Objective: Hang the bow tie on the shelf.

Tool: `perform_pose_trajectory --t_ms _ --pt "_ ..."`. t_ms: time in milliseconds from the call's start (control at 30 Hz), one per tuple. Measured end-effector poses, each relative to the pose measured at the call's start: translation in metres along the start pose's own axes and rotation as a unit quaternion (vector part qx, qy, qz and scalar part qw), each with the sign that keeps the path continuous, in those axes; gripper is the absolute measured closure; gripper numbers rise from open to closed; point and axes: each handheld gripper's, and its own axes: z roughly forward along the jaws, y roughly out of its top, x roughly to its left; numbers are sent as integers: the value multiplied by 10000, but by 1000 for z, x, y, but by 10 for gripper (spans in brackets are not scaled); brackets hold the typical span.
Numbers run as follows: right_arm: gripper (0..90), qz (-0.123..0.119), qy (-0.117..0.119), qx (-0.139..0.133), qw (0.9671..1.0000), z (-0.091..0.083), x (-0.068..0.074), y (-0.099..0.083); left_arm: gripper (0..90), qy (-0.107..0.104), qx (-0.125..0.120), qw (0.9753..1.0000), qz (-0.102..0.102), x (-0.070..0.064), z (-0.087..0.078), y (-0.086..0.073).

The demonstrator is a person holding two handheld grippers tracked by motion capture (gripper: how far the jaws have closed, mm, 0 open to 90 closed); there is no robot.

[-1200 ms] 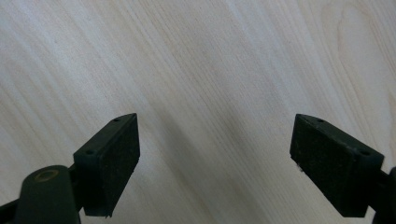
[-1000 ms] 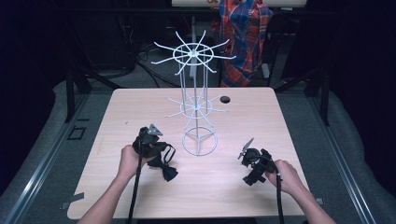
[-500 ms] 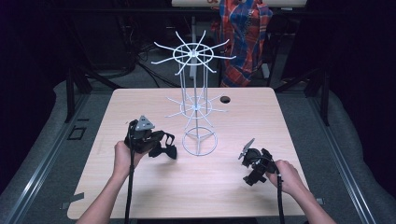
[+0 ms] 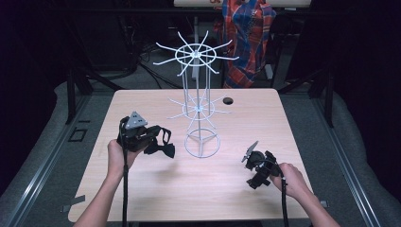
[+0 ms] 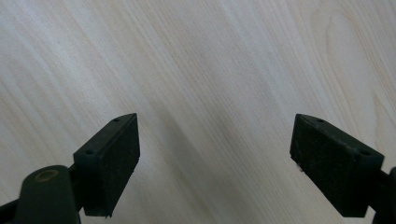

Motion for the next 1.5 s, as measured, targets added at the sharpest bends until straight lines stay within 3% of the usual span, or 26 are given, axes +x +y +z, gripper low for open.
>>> perform_pose_trajectory --t_ms 467,933,1500 --pt "156 39 32 57 10000 0 0 -5 818 -42 -369 9993 -72 7 -15 12" --pt "156 109 33 59 9999 0 0 -8 818 -159 -636 9978 -96 6 -25 19" --pt "156 146 35 83 9999 1 -1 -11 817 -187 -790 9964 -225 9 -16 30"
